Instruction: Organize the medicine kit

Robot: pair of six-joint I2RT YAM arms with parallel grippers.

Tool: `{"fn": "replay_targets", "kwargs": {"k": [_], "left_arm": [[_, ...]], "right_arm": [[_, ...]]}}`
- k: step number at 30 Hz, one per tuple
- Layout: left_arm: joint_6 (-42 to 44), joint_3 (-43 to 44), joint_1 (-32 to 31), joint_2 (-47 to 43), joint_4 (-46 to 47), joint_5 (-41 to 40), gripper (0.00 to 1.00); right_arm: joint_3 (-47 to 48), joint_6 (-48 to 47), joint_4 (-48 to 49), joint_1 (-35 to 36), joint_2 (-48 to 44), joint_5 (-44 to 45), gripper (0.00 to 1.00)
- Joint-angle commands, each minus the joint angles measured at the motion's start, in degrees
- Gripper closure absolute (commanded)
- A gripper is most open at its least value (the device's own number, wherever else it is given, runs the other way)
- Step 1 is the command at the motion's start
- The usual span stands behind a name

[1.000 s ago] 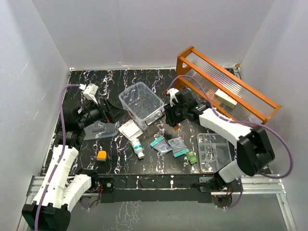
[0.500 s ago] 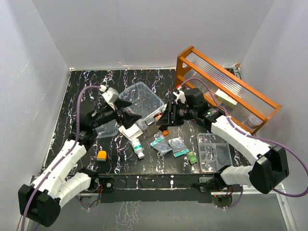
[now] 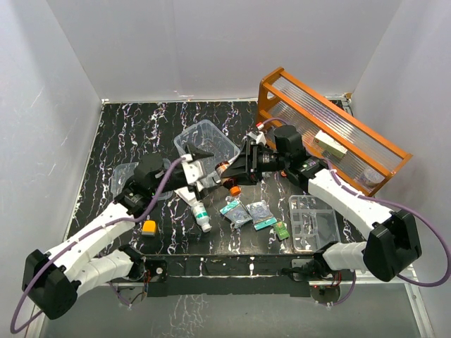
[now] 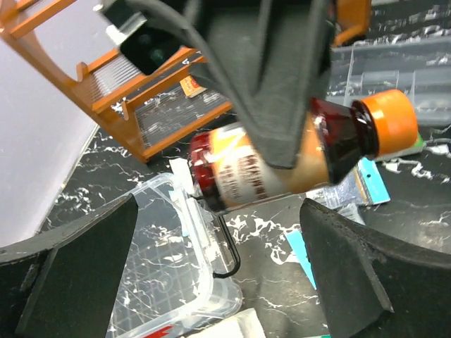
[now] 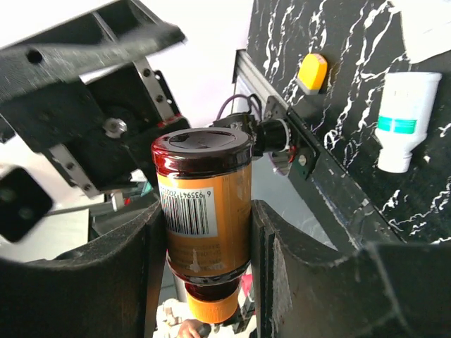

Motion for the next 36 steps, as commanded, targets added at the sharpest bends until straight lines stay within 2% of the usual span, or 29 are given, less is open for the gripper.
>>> {"fn": "replay_targets", "kwargs": {"k": [1, 8, 13, 18, 22, 27, 32, 36], "left_arm": [[16.3, -2.1, -5.9, -2.3, -3.0, -5.7, 0.01], [30.0, -4.1, -10.5, -3.2, 0.2, -13.0, 0.06], [34.4, -5.1, -11.1, -2.4, 4.8, -14.7, 0.11], [35.7, -5.0, -12.0, -2.4, 2.1, -13.5, 0.14], [41.4, -5.2, -15.3, -1.2, -0.3, -18.2, 0.26], [43.8, -5.5, -17.3, 0.1, 0.4, -19.5, 0.31], [44.5, -5.2, -17.7, 0.8, -0.6, -20.0, 0.51], [44.1, -5.3, -18.0, 0.9, -1.1, -20.0, 0.61]], "right_arm": [[1.0, 3.2, 4.3, -0.6, 0.2, -6.8, 0.65], [3.1, 1.2, -1.9, -0.6, 2.4, -6.4, 0.65], [4.3, -0.1, -4.2, -0.7, 3.9, -5.4, 0.64], [4.7, 0.8, -5.4, -0.6, 5.0, -5.8, 0.64], [5.3, 0.3, -8.1, -0.7, 5.2, -6.2, 0.63], [5.3, 0.6, -10.3, -0.7, 6.6, -6.9, 0.62], [7.2, -0.3, -12.5, -0.7, 7.4, -7.1, 0.62], [7.9, -0.1, -12.6, -0.7, 7.2, -7.9, 0.61]]}}
